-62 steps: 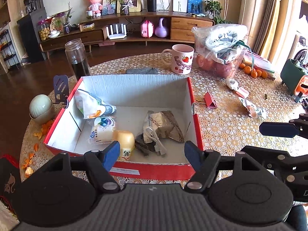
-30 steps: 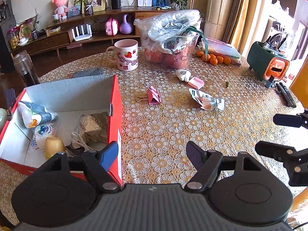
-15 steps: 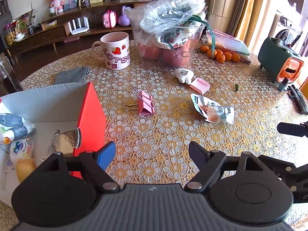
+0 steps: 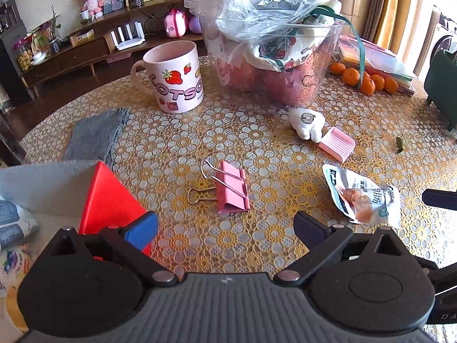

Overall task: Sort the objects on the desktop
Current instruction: 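Grasp the white peach snack packet with the right tool while the left tool grasps the pink binder clip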

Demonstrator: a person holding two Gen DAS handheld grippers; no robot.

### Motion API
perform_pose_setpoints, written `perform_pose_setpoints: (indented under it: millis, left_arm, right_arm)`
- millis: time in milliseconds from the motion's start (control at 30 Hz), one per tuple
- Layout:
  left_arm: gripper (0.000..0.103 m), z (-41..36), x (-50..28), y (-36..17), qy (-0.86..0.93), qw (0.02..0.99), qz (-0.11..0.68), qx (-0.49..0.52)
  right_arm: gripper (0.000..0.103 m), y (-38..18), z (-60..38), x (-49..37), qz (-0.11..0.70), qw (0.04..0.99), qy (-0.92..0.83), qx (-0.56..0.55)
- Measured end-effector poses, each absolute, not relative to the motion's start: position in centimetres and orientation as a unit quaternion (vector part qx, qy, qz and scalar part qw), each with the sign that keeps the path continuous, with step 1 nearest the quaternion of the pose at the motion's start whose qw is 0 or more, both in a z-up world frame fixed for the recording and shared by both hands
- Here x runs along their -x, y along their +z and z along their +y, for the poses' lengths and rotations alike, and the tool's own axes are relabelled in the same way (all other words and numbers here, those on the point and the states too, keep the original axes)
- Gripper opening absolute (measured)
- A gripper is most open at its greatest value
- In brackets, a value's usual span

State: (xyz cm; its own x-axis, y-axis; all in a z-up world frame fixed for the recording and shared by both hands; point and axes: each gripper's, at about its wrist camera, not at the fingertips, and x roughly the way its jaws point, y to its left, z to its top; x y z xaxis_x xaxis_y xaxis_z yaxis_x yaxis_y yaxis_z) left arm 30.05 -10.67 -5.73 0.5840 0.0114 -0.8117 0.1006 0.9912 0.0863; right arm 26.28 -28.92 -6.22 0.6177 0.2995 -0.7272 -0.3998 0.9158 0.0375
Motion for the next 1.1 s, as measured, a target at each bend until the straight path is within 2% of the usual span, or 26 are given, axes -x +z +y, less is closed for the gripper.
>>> perform_pose_setpoints:
  millis: [167,567,867,1000,1033,1067,1100]
  left_arm:
    - [0.102,-11.7,-32.2,-6.5,-0.021,0.886,0.456,-0.076]
    - [0.102,-11.6,-36.1,-10.0,0.004,0.866,0.498,-0.041]
    - [0.101,-11.8,-36.7,-10.7,0.002,0.871,0.489,-0.048]
    - [0.090,-11.7,-36.7,-10.6,-0.006,0.874,0.484,-0.041]
    - [0.084,-11.7,-36.7,-10.5,-0.009,0.875,0.483,-0.039]
    - [0.077,-11.7,-36.6,-10.4,-0.013,0.875,0.482,-0.035]
    - [0.074,-11.8,-36.6,-10.3,-0.016,0.875,0.482,-0.032]
  right_arm:
    - [0.099,-7.5,-27.9,-28.3,0.385,0.895,0.211,0.080]
    - [0.099,-10.5,-26.1,-32.6,0.400,0.887,0.206,0.105]
    - [0.096,-11.4,-25.8,-33.6,0.401,0.886,0.210,0.103]
    - [0.095,-11.5,-26.0,-33.8,0.402,0.885,0.216,0.089]
    - [0.095,-11.5,-26.0,-33.8,0.401,0.886,0.217,0.089]
    - [0.092,-11.5,-26.0,-33.7,0.400,0.886,0.217,0.090]
    - [0.088,-11.5,-26.0,-33.7,0.399,0.886,0.218,0.090]
